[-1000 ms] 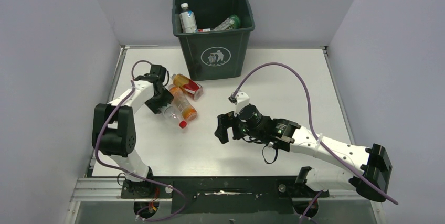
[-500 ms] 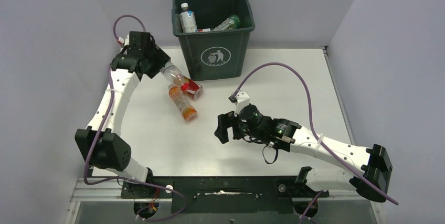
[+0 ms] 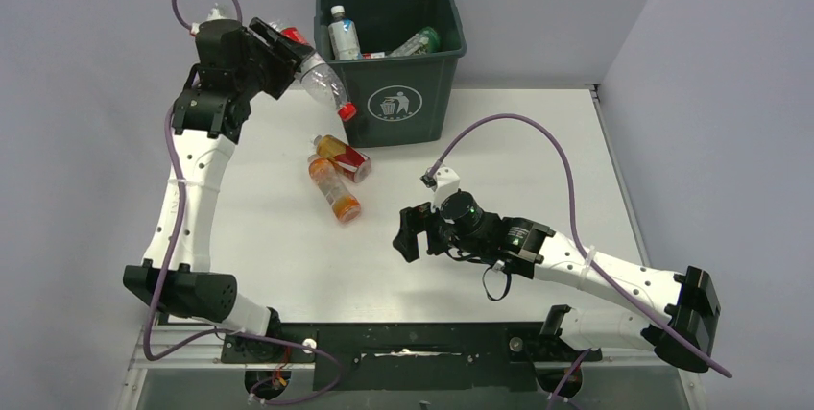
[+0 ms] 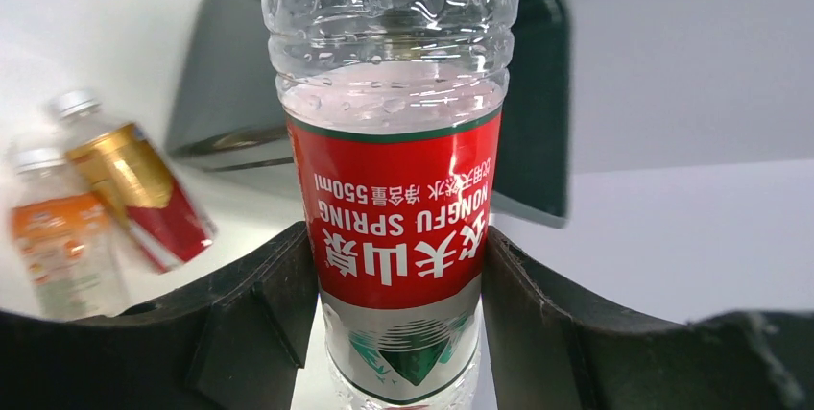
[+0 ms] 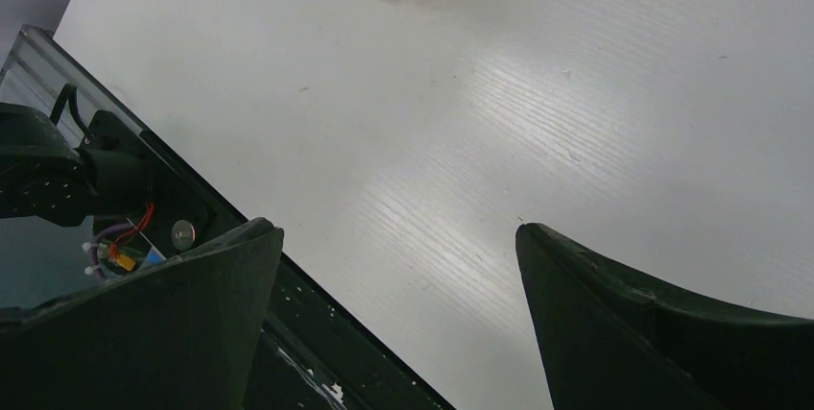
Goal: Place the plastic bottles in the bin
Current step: Place the plastic bottle in the trash bin.
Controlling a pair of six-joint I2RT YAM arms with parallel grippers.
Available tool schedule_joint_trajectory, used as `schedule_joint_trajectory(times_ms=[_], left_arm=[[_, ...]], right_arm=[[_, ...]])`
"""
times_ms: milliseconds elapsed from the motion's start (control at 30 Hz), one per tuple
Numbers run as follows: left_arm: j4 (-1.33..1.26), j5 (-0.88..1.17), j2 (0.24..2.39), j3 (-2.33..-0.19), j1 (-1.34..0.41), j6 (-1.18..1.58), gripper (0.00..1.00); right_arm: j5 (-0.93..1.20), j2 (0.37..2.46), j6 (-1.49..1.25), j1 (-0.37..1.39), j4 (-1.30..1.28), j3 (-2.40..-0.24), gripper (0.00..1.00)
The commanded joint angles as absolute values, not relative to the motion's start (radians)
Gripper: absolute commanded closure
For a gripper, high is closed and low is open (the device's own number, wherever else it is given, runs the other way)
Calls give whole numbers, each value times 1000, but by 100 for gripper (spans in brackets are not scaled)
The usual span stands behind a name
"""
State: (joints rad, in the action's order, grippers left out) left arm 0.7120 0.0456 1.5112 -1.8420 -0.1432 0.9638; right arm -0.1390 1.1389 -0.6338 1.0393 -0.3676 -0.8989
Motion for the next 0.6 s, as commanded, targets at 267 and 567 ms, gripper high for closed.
schedule_joint_trajectory(times_ms=[267, 567], left_arm=[[190, 140, 1539, -1888, -171, 1114, 48], [30, 117, 1760, -2083, -253, 1090, 48]], right_arm=[[-171, 1102, -655, 1038, -353, -911, 2], [-213, 1033, -688, 1049, -384, -875, 2]])
